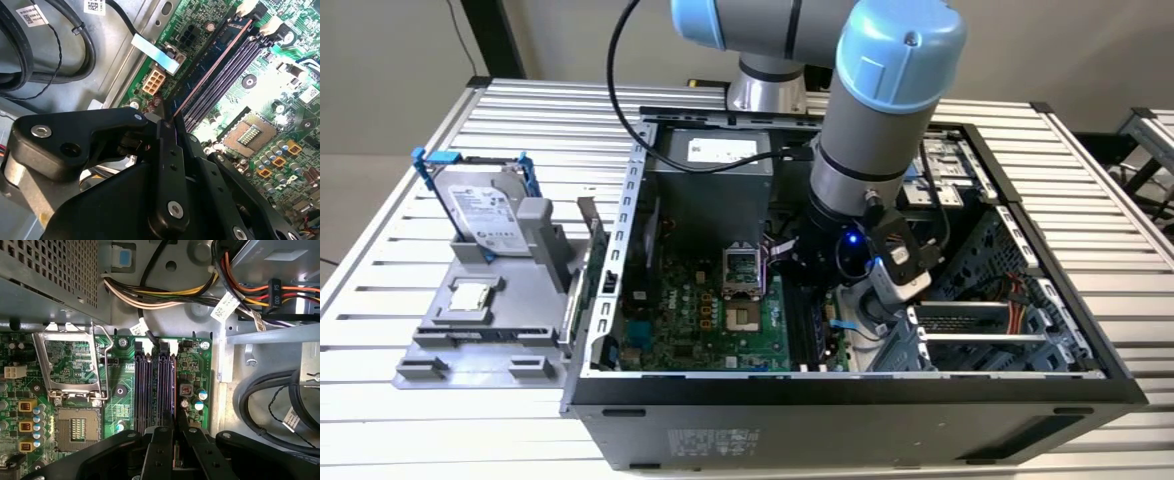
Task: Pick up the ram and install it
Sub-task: 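Insert the ram into the slot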
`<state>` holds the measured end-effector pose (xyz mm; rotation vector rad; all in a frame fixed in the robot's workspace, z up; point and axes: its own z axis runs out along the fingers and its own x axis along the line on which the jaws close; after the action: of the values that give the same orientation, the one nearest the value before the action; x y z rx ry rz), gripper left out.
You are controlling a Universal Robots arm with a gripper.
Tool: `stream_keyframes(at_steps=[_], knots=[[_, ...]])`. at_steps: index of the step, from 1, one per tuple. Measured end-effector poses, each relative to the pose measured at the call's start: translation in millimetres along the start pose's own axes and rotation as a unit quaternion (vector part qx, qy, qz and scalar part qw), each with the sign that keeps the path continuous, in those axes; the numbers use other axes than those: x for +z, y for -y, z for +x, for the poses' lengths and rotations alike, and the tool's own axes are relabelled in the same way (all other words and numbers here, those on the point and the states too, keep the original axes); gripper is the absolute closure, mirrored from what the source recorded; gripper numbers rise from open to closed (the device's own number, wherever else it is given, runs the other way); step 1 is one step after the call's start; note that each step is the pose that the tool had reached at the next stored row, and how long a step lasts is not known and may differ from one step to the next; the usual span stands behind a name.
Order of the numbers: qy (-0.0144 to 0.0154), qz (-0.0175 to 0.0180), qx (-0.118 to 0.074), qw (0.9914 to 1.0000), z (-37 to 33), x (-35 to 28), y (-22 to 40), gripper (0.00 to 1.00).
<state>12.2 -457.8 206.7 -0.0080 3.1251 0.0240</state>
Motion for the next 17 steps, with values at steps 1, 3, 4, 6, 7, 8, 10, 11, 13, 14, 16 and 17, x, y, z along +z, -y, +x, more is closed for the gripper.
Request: stream_keyframes(at_steps=[1, 3, 4, 6, 7, 8, 10, 11, 13, 14, 16, 17], knots=[[-0.0001, 0.0, 0.0, 1.0, -0.1, 0.0, 0.0, 1.0], [-0.0004, -0.0001, 0.0, 1.0, -0.1, 0.0, 0.0, 1.0], [-0.0005, -0.0001, 0.0, 1.0, -0.1, 0.0, 0.0, 1.0], [-0.0006, -0.0007, 0.0, 1.0, -0.1, 0.3, -0.2, 1.0], [-0.0007, -0.0005, 0.0, 1.0, -0.1, 0.4, -0.2, 0.0], [-0.0009, -0.0005, 0.0, 1.0, -0.1, 0.3, -0.1, 0.0], [-0.0012, -0.0001, 0.0, 1.0, -0.1, 0.0, 0.0, 0.0], [-0.0013, 0.0, 0.0, 1.0, -0.1, -0.2, 0.0, 0.0], [-0.0013, 0.0, 0.0, 1.0, -0.2, -4.4, 0.0, 0.0], [-0.0013, 0.0, 0.0, 1.0, -0.2, -8.7, -0.1, 0.0], [-0.0014, 0.0, 0.001, 1.0, -0.3, -17.7, -0.2, 0.0], [-0.0014, -0.0001, 0.001, 1.0, -0.4, -22.3, -0.3, 0.0]])
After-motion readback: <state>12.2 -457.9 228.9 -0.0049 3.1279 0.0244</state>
